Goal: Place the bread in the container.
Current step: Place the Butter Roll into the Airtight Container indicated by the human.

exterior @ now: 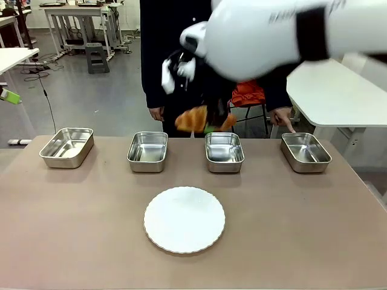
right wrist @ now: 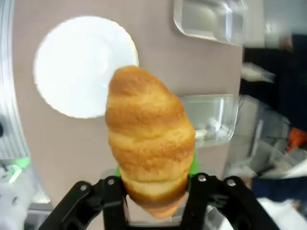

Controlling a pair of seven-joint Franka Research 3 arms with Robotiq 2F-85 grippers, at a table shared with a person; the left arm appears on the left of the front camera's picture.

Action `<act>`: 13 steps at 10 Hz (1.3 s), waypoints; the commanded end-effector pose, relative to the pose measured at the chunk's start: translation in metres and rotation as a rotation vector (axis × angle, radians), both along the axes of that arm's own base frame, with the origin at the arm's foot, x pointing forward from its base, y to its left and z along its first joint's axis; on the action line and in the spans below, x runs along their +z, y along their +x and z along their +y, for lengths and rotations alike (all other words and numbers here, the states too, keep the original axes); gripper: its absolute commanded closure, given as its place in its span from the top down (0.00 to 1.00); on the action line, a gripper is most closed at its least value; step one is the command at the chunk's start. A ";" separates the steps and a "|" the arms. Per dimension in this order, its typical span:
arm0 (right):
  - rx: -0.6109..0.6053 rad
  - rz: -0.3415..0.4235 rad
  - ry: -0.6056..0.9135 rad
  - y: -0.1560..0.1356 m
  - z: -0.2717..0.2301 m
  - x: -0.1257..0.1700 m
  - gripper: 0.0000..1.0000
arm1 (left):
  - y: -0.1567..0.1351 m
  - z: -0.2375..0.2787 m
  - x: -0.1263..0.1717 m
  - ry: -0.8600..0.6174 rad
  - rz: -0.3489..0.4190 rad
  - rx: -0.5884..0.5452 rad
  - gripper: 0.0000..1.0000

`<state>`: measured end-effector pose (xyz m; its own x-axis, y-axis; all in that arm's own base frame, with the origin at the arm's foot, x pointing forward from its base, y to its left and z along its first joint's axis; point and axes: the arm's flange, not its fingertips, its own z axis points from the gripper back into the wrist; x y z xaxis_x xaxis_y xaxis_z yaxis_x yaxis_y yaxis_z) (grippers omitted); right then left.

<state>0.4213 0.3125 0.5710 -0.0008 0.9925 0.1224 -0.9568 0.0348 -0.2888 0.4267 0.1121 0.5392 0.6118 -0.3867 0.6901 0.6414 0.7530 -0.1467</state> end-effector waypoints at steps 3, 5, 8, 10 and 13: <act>-0.831 0.095 -0.017 0.112 -0.068 0.001 0.48 | -0.001 0.000 0.001 -0.002 -0.004 0.007 1.00; -1.225 0.181 -0.016 0.161 -0.125 -0.020 0.48 | -0.001 0.000 0.001 -0.002 -0.004 0.007 1.00; -1.429 0.271 -0.062 0.178 -0.167 -0.043 0.48 | -0.001 0.000 0.001 -0.002 -0.004 0.007 1.00; -1.157 0.167 -0.055 0.177 -0.176 -0.054 0.48 | -0.001 0.000 0.001 -0.002 -0.004 0.007 1.00; -1.384 0.215 0.008 0.195 -0.207 -0.061 0.48 | -0.001 0.000 0.001 -0.002 -0.004 0.007 1.00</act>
